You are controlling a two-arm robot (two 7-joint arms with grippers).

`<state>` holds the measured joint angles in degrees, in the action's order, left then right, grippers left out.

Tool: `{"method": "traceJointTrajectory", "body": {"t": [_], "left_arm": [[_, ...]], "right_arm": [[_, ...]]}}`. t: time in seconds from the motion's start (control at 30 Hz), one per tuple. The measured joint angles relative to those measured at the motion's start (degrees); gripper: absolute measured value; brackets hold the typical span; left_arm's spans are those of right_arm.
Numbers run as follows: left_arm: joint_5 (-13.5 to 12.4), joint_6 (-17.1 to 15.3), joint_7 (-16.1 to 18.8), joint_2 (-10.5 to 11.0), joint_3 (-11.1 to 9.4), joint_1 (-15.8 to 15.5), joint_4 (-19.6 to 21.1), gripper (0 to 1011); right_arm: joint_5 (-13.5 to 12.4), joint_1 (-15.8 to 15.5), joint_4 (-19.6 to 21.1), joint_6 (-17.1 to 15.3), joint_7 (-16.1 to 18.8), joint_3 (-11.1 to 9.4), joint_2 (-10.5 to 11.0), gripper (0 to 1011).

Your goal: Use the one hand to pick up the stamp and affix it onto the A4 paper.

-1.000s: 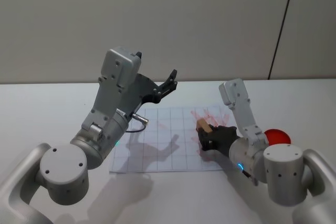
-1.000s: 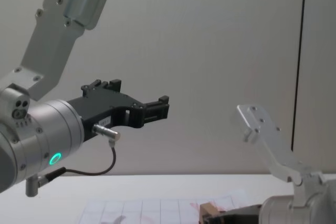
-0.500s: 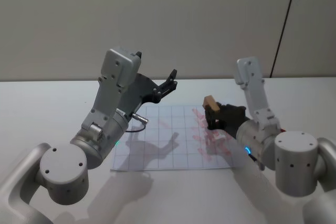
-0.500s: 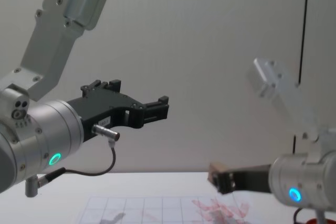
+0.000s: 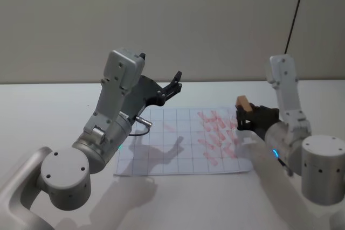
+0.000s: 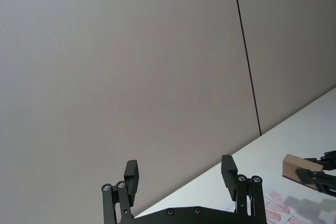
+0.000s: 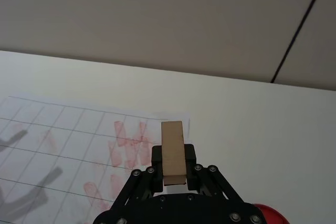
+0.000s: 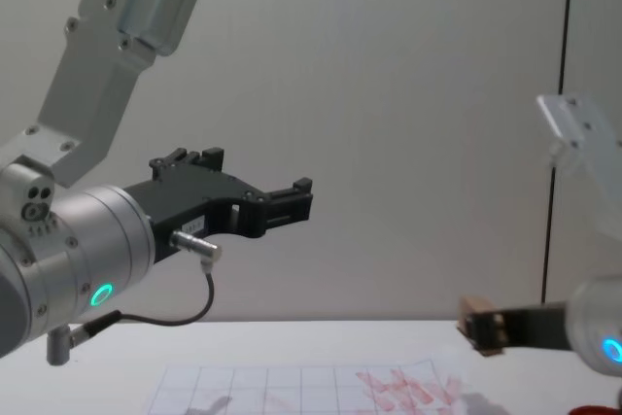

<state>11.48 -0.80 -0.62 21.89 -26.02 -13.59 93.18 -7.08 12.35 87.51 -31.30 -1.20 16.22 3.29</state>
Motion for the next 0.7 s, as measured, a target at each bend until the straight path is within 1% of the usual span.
{"method": "traceJointTrajectory", "body": {"t": [0.23, 0.43, 0.7], "left_arm": [[0.0, 0.0, 0.0, 0.0, 0.0, 0.0, 0.0, 1001], [0.0, 0.0, 0.0, 0.0, 0.0, 0.0, 0.0, 1001], [0.0, 0.0, 0.0, 0.0, 0.0, 0.0, 0.0, 1002]], "right_arm": [[-0.7, -2.1, 2.0, -1.8, -1.9, -1.4, 1.6, 223], [-1.2, -3.9, 3.5, -2.9, -2.8, -2.2, 2.7, 223], [-1.3, -5.6, 4.3, -3.8, -3.5, -2.9, 3.6, 223]]}}
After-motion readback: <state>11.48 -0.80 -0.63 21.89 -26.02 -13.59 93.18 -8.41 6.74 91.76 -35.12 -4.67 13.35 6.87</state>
